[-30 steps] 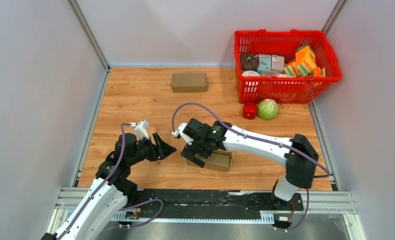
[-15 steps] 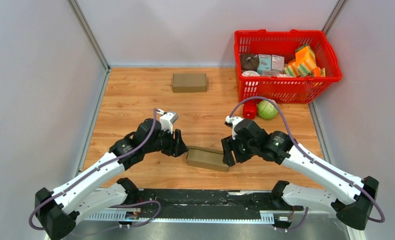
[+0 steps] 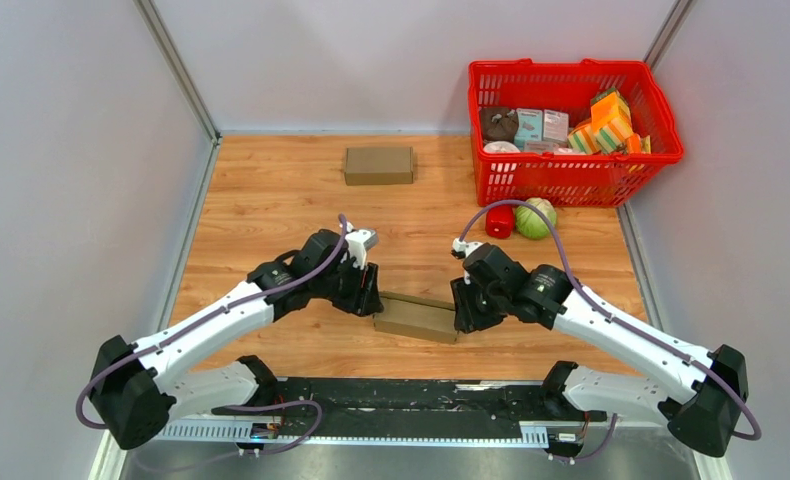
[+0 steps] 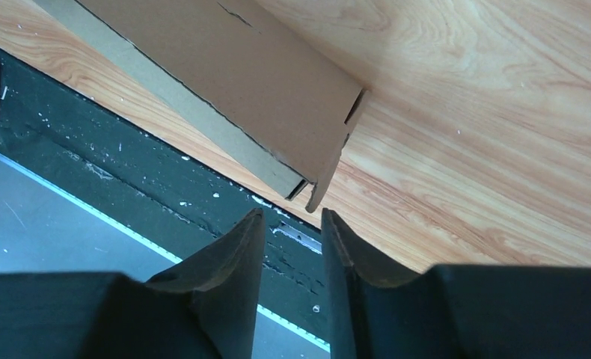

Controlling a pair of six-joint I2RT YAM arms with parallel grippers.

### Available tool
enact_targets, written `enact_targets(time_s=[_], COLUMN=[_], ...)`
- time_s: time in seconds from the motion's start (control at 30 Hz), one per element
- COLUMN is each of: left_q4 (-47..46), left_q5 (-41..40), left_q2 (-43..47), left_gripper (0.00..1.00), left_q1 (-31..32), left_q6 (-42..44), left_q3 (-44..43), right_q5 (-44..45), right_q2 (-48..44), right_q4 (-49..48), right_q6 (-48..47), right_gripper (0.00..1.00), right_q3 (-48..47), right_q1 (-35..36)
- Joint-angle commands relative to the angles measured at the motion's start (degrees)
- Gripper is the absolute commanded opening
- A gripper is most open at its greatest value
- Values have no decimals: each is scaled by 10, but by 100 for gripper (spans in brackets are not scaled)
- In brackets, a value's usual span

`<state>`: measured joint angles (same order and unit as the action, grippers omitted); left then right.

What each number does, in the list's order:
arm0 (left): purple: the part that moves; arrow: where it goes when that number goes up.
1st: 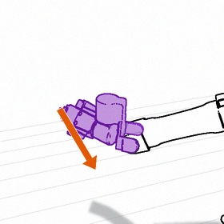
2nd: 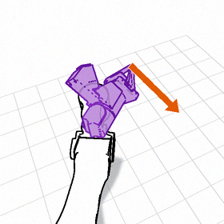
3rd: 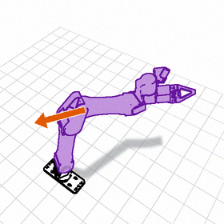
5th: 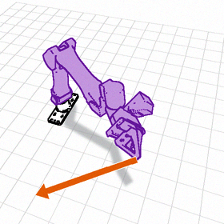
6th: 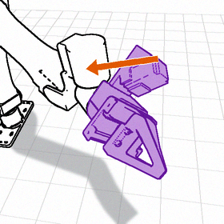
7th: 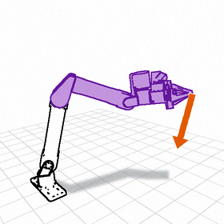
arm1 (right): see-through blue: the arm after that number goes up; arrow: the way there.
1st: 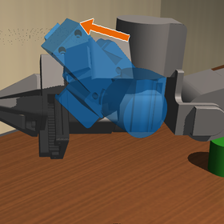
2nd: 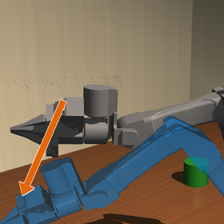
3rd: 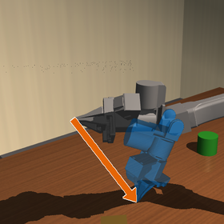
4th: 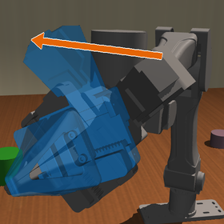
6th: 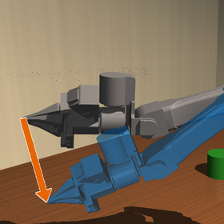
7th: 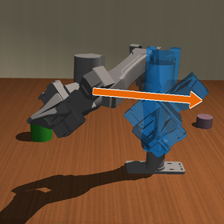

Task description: Fold the paper box

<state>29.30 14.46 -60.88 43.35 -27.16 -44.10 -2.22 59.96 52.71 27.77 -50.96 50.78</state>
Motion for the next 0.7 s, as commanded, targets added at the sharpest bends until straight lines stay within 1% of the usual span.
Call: enact_targets(time_s=[0.0, 0.13, 0.2, 0.3, 0.43, 0.67], left_q4=[-9, 13, 22, 25, 27, 34], left_q5=[20, 13, 12, 13, 14, 14], left_q2=[-25, -47, -49, -47, -43, -36], left_gripper=[51, 36, 29, 27, 25, 29], left_q1=[11, 17, 23, 26, 30, 40], left_q6=[-1, -1, 0, -4, -11, -20], left_q3=[-39, -52, -58, -64, -67, -72], right_q5=[2, 1, -5, -17, -17, 21], right_q2=[-5, 1, 5, 5, 9, 16], right_q4=[-27, -30, -36, -49, -52, -16], right_q6=[11, 15, 20, 32, 34, 16], right_gripper=[34, 27, 22, 20, 20, 18], right_q3=[-3, -5, -9, -8, -2, 3], right_q1=[-2, -2, -2, -2, -3, -3])
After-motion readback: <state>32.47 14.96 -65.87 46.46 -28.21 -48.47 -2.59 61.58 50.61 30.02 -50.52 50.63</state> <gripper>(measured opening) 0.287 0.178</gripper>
